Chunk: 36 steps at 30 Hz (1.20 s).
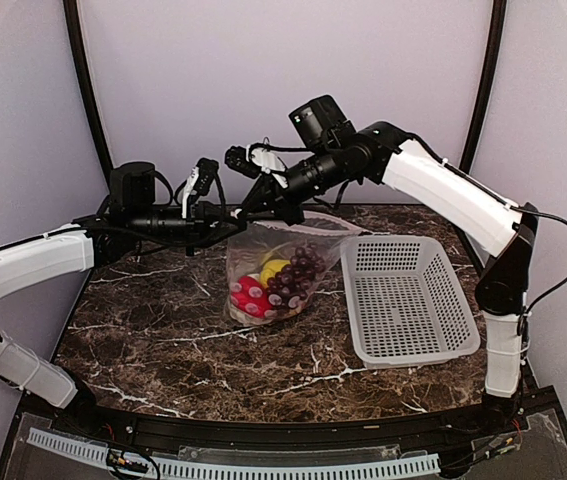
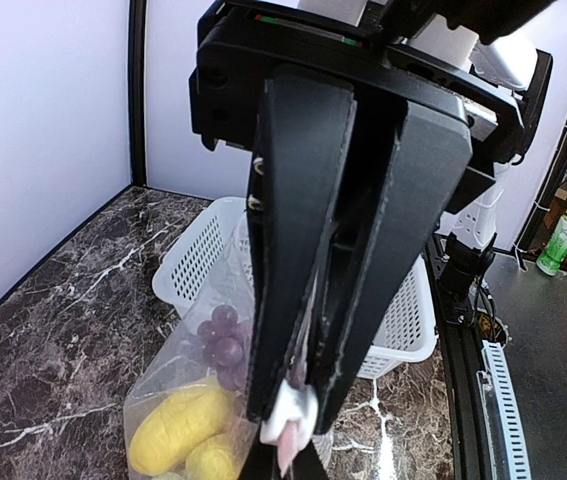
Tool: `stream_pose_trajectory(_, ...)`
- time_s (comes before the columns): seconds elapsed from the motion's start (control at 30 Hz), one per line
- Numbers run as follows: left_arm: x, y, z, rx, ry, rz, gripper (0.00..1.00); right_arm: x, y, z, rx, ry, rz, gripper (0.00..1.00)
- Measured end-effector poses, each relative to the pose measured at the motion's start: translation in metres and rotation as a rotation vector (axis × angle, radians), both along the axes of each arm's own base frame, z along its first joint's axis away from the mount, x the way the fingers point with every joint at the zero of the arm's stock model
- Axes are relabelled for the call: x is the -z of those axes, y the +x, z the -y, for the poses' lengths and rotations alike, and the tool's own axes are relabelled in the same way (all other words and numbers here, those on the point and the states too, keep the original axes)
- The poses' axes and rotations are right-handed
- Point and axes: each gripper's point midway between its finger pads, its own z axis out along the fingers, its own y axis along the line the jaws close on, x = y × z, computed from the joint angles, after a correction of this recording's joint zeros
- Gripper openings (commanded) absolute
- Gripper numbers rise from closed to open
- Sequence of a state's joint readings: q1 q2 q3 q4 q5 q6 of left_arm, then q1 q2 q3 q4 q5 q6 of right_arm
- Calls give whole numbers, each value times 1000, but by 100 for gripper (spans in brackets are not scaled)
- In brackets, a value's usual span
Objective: Place the food in the zip-top bag and seal the zipper
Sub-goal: Hold the zipper from the zipper food storage bag, then zip the zipper on the zipper food storage bag.
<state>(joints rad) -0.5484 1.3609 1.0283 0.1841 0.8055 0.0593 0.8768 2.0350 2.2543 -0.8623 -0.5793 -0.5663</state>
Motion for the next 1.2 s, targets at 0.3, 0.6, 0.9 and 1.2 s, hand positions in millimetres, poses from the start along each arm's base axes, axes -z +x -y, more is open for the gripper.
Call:
stream_pose_trajectory(0.3, 3, 5, -2, -31, 13, -3, 1, 5, 5, 2, 14, -14, 13, 0)
stream_pose_trajectory(0.6, 6, 14, -7, -77, 21, -1, 1, 16, 20, 24, 54, -46, 3, 0)
stream_pose_trajectory(0.9, 10, 21, -12, -112, 30, -5, 1, 32, 33, 65, 114, -92, -37, 0)
stream_pose_trajectory(1.2, 10, 24, -15, -132, 33, -2, 1, 44, 47, 120, 200, -122, -80, 0)
